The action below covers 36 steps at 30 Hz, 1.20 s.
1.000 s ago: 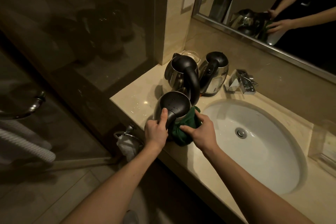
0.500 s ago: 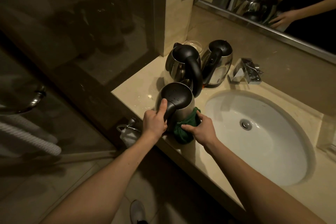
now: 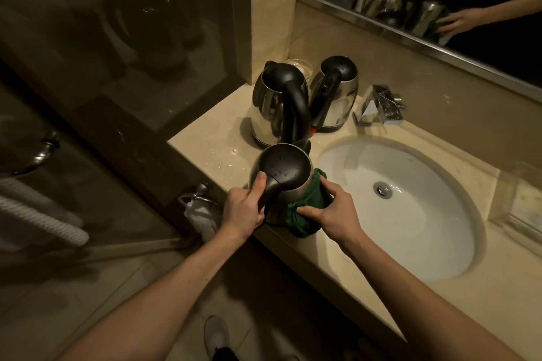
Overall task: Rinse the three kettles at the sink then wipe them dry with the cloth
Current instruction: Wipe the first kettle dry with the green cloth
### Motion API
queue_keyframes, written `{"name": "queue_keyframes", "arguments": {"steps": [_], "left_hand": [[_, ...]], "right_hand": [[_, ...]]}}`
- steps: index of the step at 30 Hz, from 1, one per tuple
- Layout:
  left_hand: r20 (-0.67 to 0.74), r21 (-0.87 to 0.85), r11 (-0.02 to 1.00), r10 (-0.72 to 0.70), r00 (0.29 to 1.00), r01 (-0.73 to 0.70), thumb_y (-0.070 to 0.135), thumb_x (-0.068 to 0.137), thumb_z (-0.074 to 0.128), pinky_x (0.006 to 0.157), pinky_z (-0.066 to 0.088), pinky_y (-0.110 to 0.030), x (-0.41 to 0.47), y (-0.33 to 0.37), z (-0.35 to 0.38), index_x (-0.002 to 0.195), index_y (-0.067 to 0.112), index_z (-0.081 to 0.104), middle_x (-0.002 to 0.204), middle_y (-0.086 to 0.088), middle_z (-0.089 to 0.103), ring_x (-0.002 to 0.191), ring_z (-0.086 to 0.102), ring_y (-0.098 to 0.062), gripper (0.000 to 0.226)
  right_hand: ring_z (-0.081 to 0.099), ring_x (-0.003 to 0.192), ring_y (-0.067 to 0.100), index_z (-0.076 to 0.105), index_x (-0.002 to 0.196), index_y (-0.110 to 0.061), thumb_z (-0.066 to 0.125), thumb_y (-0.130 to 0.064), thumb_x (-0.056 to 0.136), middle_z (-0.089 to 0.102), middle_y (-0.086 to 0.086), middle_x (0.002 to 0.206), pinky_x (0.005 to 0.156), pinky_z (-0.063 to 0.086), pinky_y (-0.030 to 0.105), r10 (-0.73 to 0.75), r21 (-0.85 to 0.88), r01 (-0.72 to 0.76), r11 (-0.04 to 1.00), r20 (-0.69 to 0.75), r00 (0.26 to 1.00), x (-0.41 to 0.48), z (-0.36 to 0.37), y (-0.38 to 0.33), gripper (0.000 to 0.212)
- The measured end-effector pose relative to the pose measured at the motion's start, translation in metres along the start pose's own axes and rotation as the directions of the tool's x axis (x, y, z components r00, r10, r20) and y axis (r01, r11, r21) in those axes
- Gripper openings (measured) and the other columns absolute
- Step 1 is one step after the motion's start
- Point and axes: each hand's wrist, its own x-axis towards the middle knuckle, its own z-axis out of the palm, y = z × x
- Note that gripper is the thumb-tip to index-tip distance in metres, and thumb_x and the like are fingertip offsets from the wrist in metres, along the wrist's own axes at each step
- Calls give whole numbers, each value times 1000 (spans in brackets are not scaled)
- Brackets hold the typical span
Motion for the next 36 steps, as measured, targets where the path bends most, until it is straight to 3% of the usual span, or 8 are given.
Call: {"name": "queue_keyframes", "arguments": {"steps": [5,11,15,19,23,29,33,36], "left_hand": [[70,12,1000,-8,998,8,63,81,50,38,24,-22,-2,2,19,46,13,42,39,-4,35,31,32,-16,62],[169,70,997,-37,985,26,63,81,47,37,26,-22,17,17,29,48,11,43,37,0,38,30,35,-14,61],[207,115,993,-46,977,22,67,80,46,39,27,-24,31,25,29,46,14,47,36,0,41,30,35,-16,63],[217,148,989,-40,975,7,71,78,45,43,28,-26,39,26,31,46,13,47,37,-2,42,31,37,-17,67],[224,183,983,-38,974,-3,73,80,43,47,34,-29,41,25,28,45,13,49,39,-5,45,34,40,-19,69],[-46,349,934,100,994,-78,61,99,36,60,48,-31,29,29,37,63,-1,64,54,-7,61,52,60,-19,77],[-223,514,855,219,950,-77,59,101,32,57,36,-32,25,29,54,54,10,55,55,-5,57,57,55,-21,72],[-219,536,834,286,933,-130,57,102,32,53,34,-30,29,22,53,52,12,54,52,-4,55,53,54,-22,71]], "right_hand": [[54,115,20,53,135,-19,89,-30,55,60,1,118,100,46,44,35,9,-35,999,-36,999,-7,-14,16,88],[62,106,20,58,126,-10,86,-12,65,65,1,109,89,53,32,111,48,-110,993,-19,994,-4,-20,31,67],[60,87,3,59,125,-7,85,-10,66,62,-12,95,86,53,28,75,55,-72,996,-59,995,3,-25,24,65],[54,112,16,56,132,-19,87,-33,57,59,1,117,100,47,41,-25,-34,20,999,-126,992,9,-33,12,83],[45,124,19,43,143,-18,88,-25,61,49,6,131,108,38,38,-16,-28,13,1000,-131,991,9,-35,11,94],[58,112,18,48,139,-14,88,-27,59,61,2,119,99,49,40,101,5,-101,995,-25,995,8,-30,24,90],[59,104,12,48,138,-9,83,-10,70,62,-5,110,92,49,26,122,70,-126,990,58,991,8,-34,28,77],[56,112,16,49,137,-8,84,-12,68,58,-2,115,95,47,28,78,69,-80,994,34,996,12,-41,22,77]]}}
